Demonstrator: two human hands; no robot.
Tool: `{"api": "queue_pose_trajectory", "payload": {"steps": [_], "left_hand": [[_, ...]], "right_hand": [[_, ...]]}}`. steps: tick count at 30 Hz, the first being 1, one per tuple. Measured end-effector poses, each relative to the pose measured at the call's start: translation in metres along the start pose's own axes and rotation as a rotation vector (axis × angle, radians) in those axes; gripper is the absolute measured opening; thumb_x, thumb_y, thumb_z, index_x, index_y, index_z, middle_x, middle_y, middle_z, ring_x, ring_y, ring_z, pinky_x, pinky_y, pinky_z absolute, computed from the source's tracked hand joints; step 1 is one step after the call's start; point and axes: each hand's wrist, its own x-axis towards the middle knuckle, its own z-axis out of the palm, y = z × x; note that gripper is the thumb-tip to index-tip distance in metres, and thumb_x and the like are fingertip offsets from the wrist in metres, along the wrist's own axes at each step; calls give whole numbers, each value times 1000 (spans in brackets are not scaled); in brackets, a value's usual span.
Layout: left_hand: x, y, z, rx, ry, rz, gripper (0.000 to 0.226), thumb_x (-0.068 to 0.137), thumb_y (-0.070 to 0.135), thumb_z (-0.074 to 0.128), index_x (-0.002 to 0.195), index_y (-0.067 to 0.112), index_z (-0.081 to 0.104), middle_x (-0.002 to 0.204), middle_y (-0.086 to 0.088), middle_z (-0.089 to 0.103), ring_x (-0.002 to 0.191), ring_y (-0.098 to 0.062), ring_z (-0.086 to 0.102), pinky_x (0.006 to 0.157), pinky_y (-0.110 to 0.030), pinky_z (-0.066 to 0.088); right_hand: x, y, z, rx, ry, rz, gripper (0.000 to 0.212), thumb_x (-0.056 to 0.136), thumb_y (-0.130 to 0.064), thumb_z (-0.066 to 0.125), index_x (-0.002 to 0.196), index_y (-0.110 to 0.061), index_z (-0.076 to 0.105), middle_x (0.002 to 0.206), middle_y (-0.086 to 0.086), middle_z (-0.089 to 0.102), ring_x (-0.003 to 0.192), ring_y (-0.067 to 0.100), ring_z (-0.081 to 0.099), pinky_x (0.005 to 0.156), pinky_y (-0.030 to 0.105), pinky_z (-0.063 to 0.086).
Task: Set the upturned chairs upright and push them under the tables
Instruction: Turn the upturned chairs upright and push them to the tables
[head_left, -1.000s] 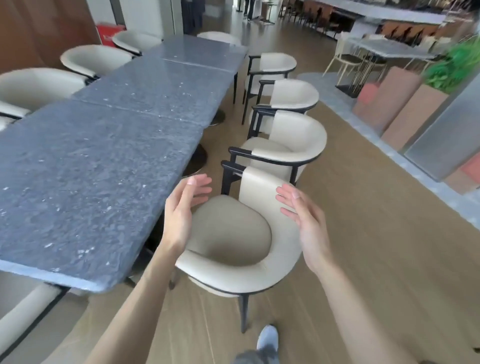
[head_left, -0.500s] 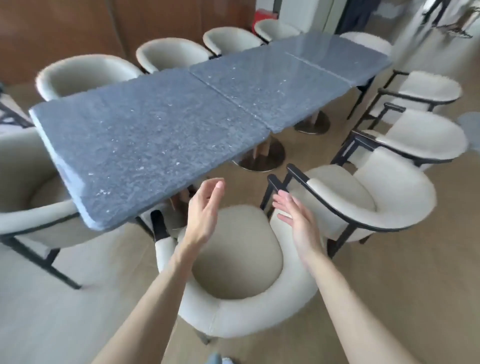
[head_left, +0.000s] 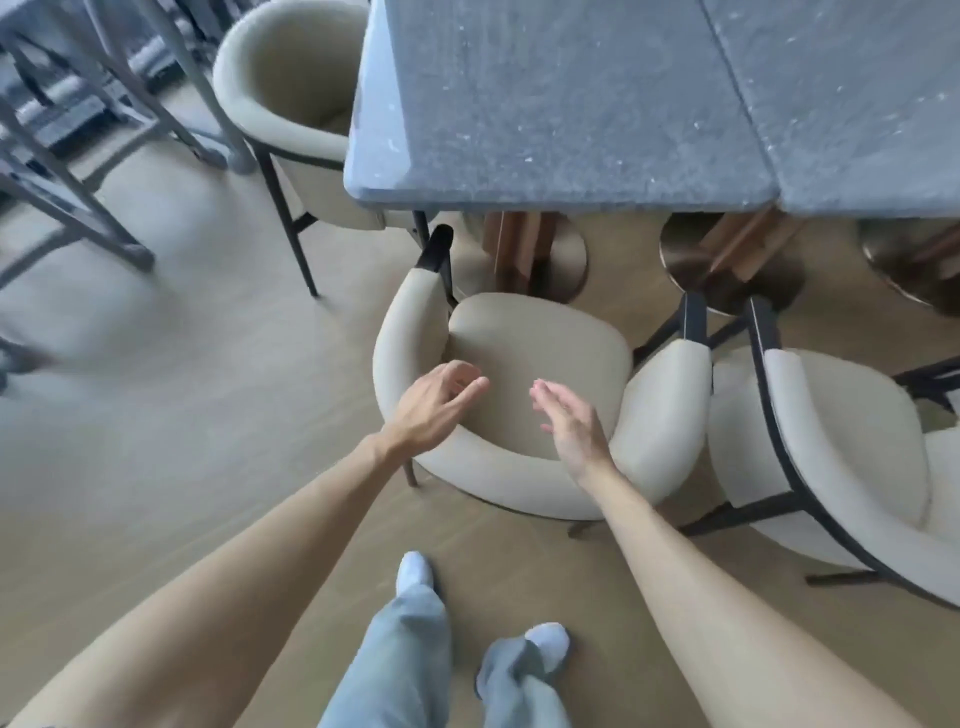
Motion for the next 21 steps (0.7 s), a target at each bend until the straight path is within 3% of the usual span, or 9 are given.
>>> {"api": "queue_pose_trajectory", "payload": {"steps": [2, 5, 7, 10, 14, 17, 21], "left_hand": [[6, -14, 17, 168, -111, -9, 46, 98, 56, 47, 128, 24, 58, 128, 4, 60, 118, -17, 56, 100, -32, 40], [17, -43, 44, 435, -274, 57, 60, 95, 63, 49, 142, 26, 50, 138, 2, 57, 129, -18, 51, 108, -33, 32], [22, -57, 58, 599, -355, 115, 64, 93, 67, 47, 145, 30, 47, 142, 3, 56, 132, -16, 48, 110, -36, 27], [32, -72, 75, 786, -394, 211, 74, 86, 77, 45, 147, 35, 43, 148, 9, 49, 137, -12, 42, 111, -43, 24], [37, -81, 87, 790, -455, 190, 90, 73, 85, 52, 149, 39, 37, 150, 11, 45, 141, -13, 37, 114, -52, 18], [43, -87, 77, 862, -504, 277, 107, 60, 83, 66, 151, 42, 27, 149, 13, 42, 138, -16, 37, 113, -49, 20], [52, -100, 64, 1012, -516, 365, 118, 52, 71, 76, 150, 47, 15, 144, 8, 43, 130, -21, 42, 111, -41, 27]], "right_hand": [[4, 27, 0, -253, -51, 5, 44, 97, -36, 60, 136, -14, 59, 137, 1, 61, 127, 14, 55, 99, 20, 41], [10, 78, -5, -845, -155, -12, 62, 93, -46, 61, 146, -20, 44, 150, -2, 46, 140, 19, 39, 113, 36, 29], [6, 105, -10, -1078, -216, -21, 75, 89, -52, 62, 151, -22, 33, 157, -4, 34, 145, 17, 28, 118, 43, 18], [7, 127, -14, -1186, -243, -80, 86, 86, -49, 67, 154, -21, 23, 161, -3, 22, 149, 15, 17, 119, 52, 11], [17, 126, -5, -1256, -306, -29, 104, 79, -49, 76, 157, -18, 14, 162, 2, 19, 151, 22, 12, 116, 63, 8], [22, 129, 3, -1353, -310, -9, 121, 70, -53, 82, 158, -16, 7, 161, 4, 18, 152, 30, 11, 113, 67, 9], [23, 146, 0, -1470, -222, -130, 115, 73, -45, 83, 157, -18, 9, 155, 2, 28, 151, 31, 16, 110, 68, 13]]}}
